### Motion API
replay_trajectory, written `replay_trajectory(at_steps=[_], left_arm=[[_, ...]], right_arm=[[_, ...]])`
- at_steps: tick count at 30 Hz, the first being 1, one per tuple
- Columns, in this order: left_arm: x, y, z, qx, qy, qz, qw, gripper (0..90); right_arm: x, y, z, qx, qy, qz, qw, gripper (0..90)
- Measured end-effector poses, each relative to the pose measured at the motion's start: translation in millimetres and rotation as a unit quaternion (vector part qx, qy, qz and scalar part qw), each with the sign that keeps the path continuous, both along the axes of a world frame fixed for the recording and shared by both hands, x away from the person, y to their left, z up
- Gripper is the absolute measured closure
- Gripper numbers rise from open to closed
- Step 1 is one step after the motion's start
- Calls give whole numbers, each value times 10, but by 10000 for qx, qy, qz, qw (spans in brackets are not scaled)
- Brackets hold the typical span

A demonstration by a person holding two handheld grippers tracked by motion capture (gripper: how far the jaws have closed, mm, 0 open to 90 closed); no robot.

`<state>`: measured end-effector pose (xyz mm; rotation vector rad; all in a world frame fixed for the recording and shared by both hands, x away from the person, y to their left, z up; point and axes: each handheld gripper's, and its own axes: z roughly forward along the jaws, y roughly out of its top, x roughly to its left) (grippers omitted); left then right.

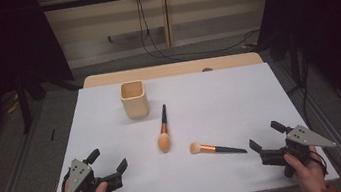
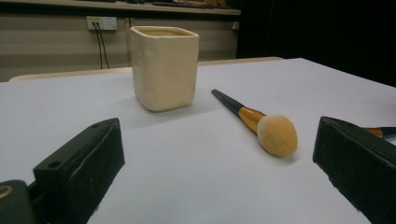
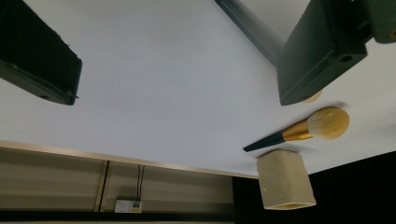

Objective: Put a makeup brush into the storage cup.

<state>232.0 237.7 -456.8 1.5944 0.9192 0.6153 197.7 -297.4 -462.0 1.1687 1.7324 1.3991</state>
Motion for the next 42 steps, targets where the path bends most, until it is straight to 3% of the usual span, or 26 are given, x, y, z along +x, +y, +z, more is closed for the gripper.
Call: replay_trajectory(at_steps=[3, 9, 16, 24, 38, 42], left_arm=[[1, -16, 3, 115, -10, -27, 9999, 20], [13, -48, 5, 29, 47, -92, 9999, 23], [17, -76, 14, 169, 106, -160, 9997, 35], [16, -174, 98, 188, 153, -231, 9994, 35], [310, -416, 244, 285, 147, -441, 9985, 35], [407, -493, 306, 398, 280, -635, 9968, 35]], right_arm=[[0, -8, -2, 13, 12, -11, 10000, 0], [0, -11, -4, 41, 13, -15, 10000, 0], [31, 1, -5, 85, 38, -20, 10000, 3], [47, 4, -5, 48, 10, 30, 10000, 0], [38, 48, -6, 6, 15, 132, 9999, 0], [34, 55, -5, 7, 24, 162, 9999, 0]])
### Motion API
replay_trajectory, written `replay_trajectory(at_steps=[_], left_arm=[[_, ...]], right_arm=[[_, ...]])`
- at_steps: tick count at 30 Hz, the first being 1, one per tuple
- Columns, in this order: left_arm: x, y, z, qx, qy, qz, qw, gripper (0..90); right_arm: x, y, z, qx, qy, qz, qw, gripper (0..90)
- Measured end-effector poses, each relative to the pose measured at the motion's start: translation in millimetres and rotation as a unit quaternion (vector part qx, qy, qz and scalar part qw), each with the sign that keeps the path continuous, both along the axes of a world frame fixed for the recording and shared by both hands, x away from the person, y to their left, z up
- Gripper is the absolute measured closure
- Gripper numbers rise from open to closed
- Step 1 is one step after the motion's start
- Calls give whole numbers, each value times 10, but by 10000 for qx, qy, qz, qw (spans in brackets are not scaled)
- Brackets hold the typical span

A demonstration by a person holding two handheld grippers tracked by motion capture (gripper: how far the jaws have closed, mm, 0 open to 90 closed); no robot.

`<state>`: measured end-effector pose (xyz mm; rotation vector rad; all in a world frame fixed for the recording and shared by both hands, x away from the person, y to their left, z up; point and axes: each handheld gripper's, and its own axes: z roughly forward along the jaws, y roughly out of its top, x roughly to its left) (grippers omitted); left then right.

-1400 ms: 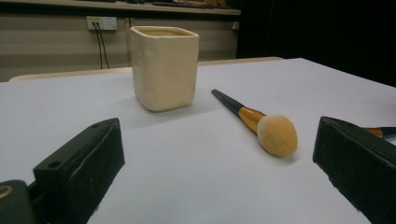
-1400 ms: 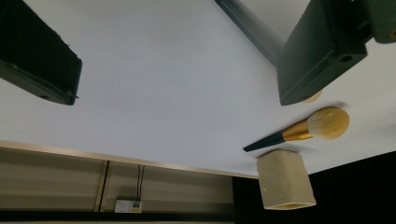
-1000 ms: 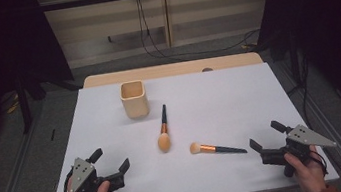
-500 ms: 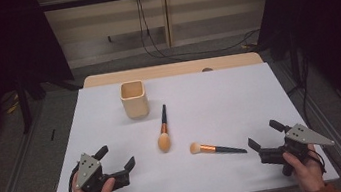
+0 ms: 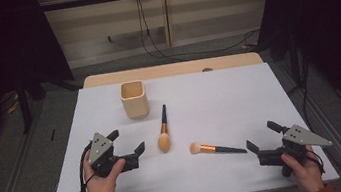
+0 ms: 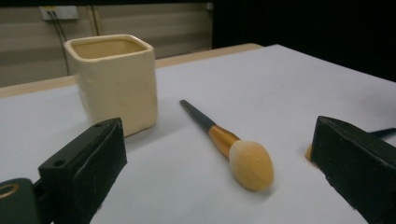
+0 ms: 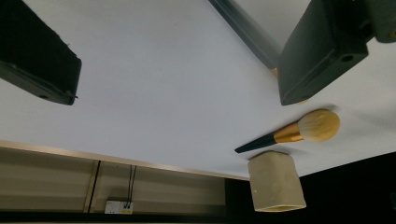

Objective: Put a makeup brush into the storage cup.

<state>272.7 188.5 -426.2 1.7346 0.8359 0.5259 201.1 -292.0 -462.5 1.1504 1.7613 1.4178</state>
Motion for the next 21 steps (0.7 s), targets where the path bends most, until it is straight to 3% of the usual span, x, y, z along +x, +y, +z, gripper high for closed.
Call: replay_trajectory(at_steps=[2, 4, 9, 13, 19, 21], left_arm=[[23, -35, 31, -6, 12, -114, 9999, 35], [46, -66, 61, 55, -34, -99, 9999, 35], [136, -157, 101, -50, -8, -100, 9999, 34], [218, -223, 36, -42, 2, -1, 10000, 31], [352, -324, 76, -227, 26, 26, 9997, 31], [402, -361, 102, -153, 11, -52, 9999, 26]], right_arm=[[0, -2, 1, 11, 20, -6, 10000, 0], [2, -11, 1, 5, 20, -27, 10000, 1], [-3, -16, 7, 22, 5, -49, 10000, 1], [-3, -10, 5, 0, -4, -22, 10000, 2], [-4, -10, 7, 31, 1, -25, 10000, 2], [-6, -12, 8, 27, 3, -23, 10000, 1]])
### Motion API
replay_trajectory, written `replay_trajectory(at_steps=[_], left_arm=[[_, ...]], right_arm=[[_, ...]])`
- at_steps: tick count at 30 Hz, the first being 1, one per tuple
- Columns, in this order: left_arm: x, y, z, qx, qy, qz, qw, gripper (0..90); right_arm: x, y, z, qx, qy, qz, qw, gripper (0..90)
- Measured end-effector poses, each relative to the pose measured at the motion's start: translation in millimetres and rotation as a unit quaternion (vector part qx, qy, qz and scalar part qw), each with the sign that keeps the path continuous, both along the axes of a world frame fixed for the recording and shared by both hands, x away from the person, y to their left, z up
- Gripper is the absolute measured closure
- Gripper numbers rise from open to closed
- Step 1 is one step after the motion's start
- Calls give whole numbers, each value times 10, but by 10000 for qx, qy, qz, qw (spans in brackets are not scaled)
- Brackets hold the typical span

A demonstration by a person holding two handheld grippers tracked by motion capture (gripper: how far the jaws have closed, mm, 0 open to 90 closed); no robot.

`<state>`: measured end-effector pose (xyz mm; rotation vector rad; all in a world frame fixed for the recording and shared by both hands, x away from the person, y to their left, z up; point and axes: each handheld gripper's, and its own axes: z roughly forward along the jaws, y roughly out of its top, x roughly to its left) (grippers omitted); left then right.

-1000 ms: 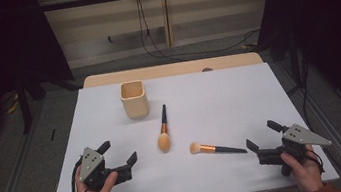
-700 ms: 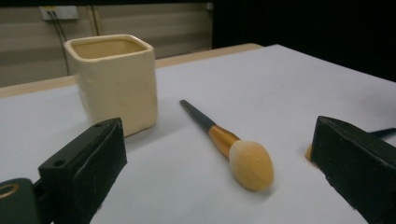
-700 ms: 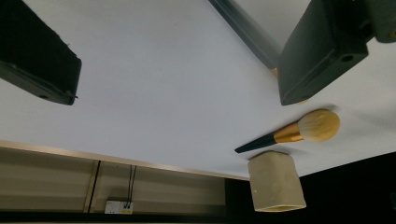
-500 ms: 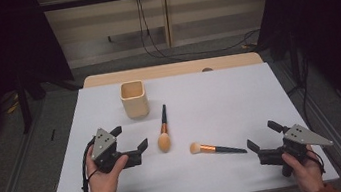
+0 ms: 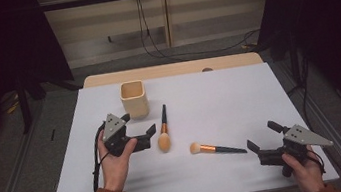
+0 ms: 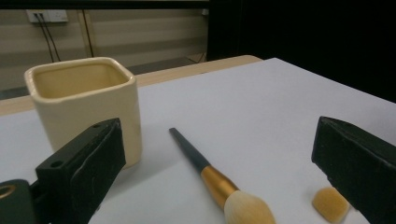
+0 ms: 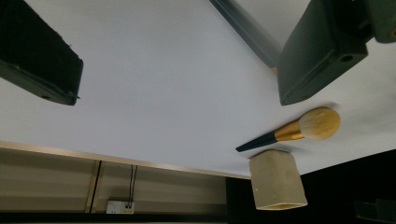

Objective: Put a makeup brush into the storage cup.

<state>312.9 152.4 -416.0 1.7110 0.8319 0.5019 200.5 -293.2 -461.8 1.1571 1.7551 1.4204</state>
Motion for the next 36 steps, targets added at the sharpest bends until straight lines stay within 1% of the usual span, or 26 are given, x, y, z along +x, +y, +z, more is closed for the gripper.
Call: replay_trajectory(at_steps=[3, 5, 6, 10, 14, 15, 16, 17, 19, 21, 22, 23, 25, 26, 27, 28, 29, 31, 33, 34, 35, 36], left_arm=[[38, -65, 36, 29, -122, -61, 9999, 26], [56, -110, 57, 8, -131, -127, 9998, 26], [67, -132, 70, 38, -143, -130, 9998, 27], [135, -233, 117, -66, -148, -148, 9998, 27], [243, -319, 127, -8, -80, -151, 9999, 27], [278, -331, 114, 10, -32, -164, 9999, 27], [322, -339, 88, 21, 70, -207, 9998, 26], [355, -351, 58, 45, 206, -181, 9996, 32], [393, -368, 14, 176, 303, -123, 9993, 29], [412, -397, 0, 206, 374, -133, 9990, 29], [418, -407, 4, 227, 406, -148, 9988, 27], [426, -423, 5, 234, 390, -178, 9988, 23], [450, -443, 28, 426, 398, -233, 9980, 23], [464, -452, 39, 468, 419, -226, 9978, 25], [479, -465, 55, 467, 492, -179, 9975, 26], [484, -472, 62, 514, 523, -182, 9971, 26], [487, -477, 71, 609, 560, -244, 9963, 27], [488, -487, 93, 788, 488, -285, 9953, 27], [507, -494, 112, 812, 603, -351, 9943, 24], [514, -497, 114, 820, 627, -354, 9940, 26], [523, -499, 119, 848, 675, -367, 9934, 24], [534, -497, 123, 925, 714, -371, 9924, 26]], right_arm=[[0, 1, 0, 5, -1, 5, 10000, 1], [2, 0, -2, -29, -8, 16, 10000, 2], [0, 0, -2, -31, -11, 20, 10000, 0], [0, 0, 0, 7, 6, -18, 10000, 0], [4, -2, -3, -28, -8, 6, 10000, 0], [3, -2, -3, -28, -10, 6, 10000, 0], [3, -3, -3, -26, -17, 10, 10000, 0], [-2, -3, -1, 2, -4, -3, 10000, 0], [-5, -3, 0, 10, 4, -1, 10000, 0], [-5, -5, -1, 7, 0, -1, 10000, 0], [-2, -5, -2, -6, -2, -11, 10000, 0], [3, -5, -5, -31, -6, 8, 10000, 0], [4, 2, -5, -30, 3, 16, 10000, 0], [2, 8, -5, -11, 9, 5, 10000, 0], [1, 9, -5, -14, 11, 5, 10000, 0], [0, 5, -5, -38, 9, 21, 10000, 0], [0, 4, -5, -35, 11, 18, 10000, 0], [0, 3, -6, -28, 3, 7, 10000, 0], [3, 7, -6, -9, 22, 5, 10000, 0], [5, 7, -7, -23, 18, 8, 10000, 0], [5, 7, -7, -21, 21, 8, 10000, 0], [4, 7, -5, -17, 18, 5, 10000, 0]])
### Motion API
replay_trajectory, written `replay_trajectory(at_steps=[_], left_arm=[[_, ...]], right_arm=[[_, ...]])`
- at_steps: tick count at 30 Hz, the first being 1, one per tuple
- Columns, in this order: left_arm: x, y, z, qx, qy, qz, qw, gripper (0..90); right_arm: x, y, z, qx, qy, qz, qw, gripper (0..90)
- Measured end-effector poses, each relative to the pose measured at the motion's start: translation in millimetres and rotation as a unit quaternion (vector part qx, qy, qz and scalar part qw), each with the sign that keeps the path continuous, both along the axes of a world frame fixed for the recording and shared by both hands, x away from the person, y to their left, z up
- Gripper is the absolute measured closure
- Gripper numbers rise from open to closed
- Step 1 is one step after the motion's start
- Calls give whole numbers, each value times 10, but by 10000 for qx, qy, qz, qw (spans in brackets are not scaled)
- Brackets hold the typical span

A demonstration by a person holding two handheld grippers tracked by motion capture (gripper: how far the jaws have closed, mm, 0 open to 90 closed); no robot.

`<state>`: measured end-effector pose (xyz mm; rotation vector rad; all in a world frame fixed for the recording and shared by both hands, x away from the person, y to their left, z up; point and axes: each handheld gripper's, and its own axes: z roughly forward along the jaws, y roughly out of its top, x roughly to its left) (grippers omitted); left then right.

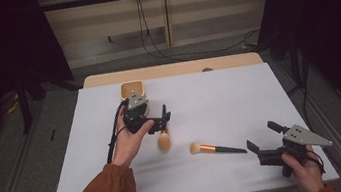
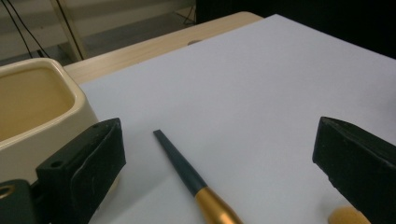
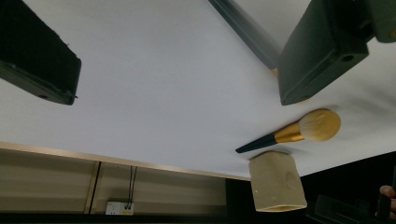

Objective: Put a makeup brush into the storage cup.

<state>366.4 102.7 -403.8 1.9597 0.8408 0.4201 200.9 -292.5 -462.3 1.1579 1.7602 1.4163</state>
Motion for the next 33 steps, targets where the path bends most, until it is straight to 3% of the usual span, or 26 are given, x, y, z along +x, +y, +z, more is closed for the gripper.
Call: replay_trajectory(at_steps=[3, 6, 7, 10, 11, 13, 16, 18, 20, 23, 25, 28, 31, 32, 33], left_arm=[[20, -8, -1, 236, 100, -20, 9997, 41], [45, -31, -1, 339, 381, -37, 9987, 34], [57, -28, 12, 484, 427, -67, 9979, 34], [68, -56, 49, 630, 519, 90, 9966, 37], [78, -57, 70, 738, 598, 106, 9954, 38], [100, -75, 96, 747, 874, 15, 9934, 40], [123, -113, 105, 904, 1041, 71, 9904, 43], [139, -143, 103, 886, 1253, -2, 9882, 49], [146, -186, 100, 1032, 1334, 74, 9856, 52], [180, -221, 113, 1190, 1576, 46, 9803, 51], [193, -250, 119, 1321, 1597, 62, 9783, 47], [222, -287, 115, 1534, 1742, 119, 9726, 45], [248, -327, 79, 1663, 2107, 187, 9631, 46], [259, -335, 63, 1712, 2295, 206, 9579, 54], [271, -361, 26, 1707, 2431, 243, 9546, 59]], right_arm=[[2, -1, -2, -8, 6, 3, 10000, 0], [1, 3, -2, -2, 6, -1, 10000, 0], [0, 4, -2, -4, 7, 1, 10000, 0], [1, 2, -2, -2, 1, -6, 10000, 0], [2, 0, -3, -11, 2, -5, 10000, 0], [0, 5, -3, -46, -20, 8, 10000, 0], [0, 7, -3, -46, -28, 27, 10000, 0], [-2, 7, -2, -39, -21, 10, 10000, 0], [-3, 5, 0, -30, -10, 6, 10000, 0], [0, 7, -3, -46, -25, 21, 10000, 0], [-2, 7, -2, -50, -23, 24, 10000, 0], [-3, 5, -2, -36, -10, 7, 10000, 0], [0, 5, -5, -52, -10, 5, 10000, 0], [1, 5, -6, -52, -13, 13, 10000, 0], [1, 6, -6, -59, -20, 10, 10000, 0]])
